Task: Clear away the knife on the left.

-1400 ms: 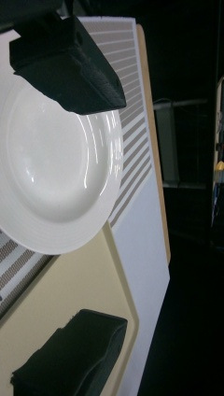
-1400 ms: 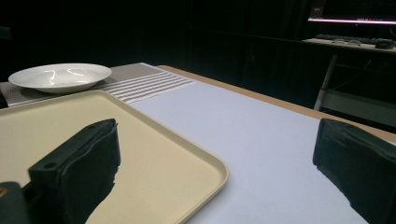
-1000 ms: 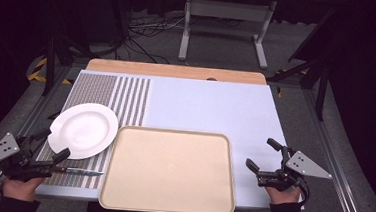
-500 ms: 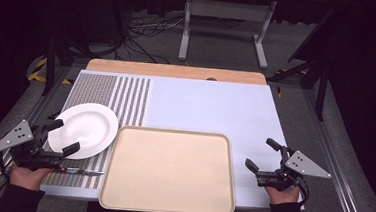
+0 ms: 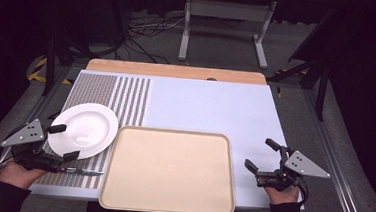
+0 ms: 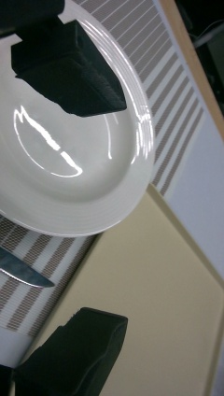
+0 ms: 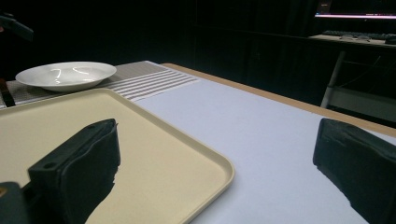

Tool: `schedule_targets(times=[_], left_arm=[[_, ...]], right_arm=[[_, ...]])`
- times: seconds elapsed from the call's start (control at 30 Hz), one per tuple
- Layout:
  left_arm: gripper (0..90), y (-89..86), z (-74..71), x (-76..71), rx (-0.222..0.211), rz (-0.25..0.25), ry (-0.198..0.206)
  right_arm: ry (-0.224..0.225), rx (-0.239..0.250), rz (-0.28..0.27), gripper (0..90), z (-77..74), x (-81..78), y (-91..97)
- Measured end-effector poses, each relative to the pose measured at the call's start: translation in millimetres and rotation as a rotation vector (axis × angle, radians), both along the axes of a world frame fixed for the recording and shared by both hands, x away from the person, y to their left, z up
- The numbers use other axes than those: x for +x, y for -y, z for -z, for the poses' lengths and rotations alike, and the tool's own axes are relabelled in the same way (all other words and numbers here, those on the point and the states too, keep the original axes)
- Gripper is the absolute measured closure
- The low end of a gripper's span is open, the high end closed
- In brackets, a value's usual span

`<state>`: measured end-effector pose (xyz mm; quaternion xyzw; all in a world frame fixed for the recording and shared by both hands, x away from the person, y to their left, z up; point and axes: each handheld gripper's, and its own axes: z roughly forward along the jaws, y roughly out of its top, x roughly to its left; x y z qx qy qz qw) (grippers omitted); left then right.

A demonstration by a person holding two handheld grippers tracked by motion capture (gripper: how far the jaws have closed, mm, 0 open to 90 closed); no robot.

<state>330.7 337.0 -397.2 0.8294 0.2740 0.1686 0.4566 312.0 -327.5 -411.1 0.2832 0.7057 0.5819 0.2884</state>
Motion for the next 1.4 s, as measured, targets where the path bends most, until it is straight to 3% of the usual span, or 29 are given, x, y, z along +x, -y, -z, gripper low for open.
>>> schedule_targets(times=[0.27,0.6,0.83,1.07,1.2,1.4], left_arm=[[2.5,-0.2,0.0,4.0,0.163,0.044,-0.076],[3.4,2.0,-3.8,9.2,0.349,0.103,-0.138],[5.9,4.7,-2.9,9.1,0.434,0.152,-0.172],[8.6,6.7,0.1,7.9,0.513,0.226,-0.241],[9.5,7.5,1.9,4.3,0.562,0.269,-0.241],[13.1,6.9,4.9,0.1,0.652,0.294,-0.251]], right_arm=[[0.002,-0.004,-0.005,1.5,0.3,-0.2,-0.7],[-0.002,-0.010,-0.006,1.5,0.6,0.1,-1.0],[-0.003,-0.007,-0.013,1.5,0.7,-0.1,-1.4],[-0.005,-0.009,-0.018,1.5,0.9,0.4,-2.3],[-0.006,-0.008,-0.022,1.5,1.1,0.3,-2.5],[-0.008,-0.014,-0.027,1.4,1.6,0.8,-3.4]])
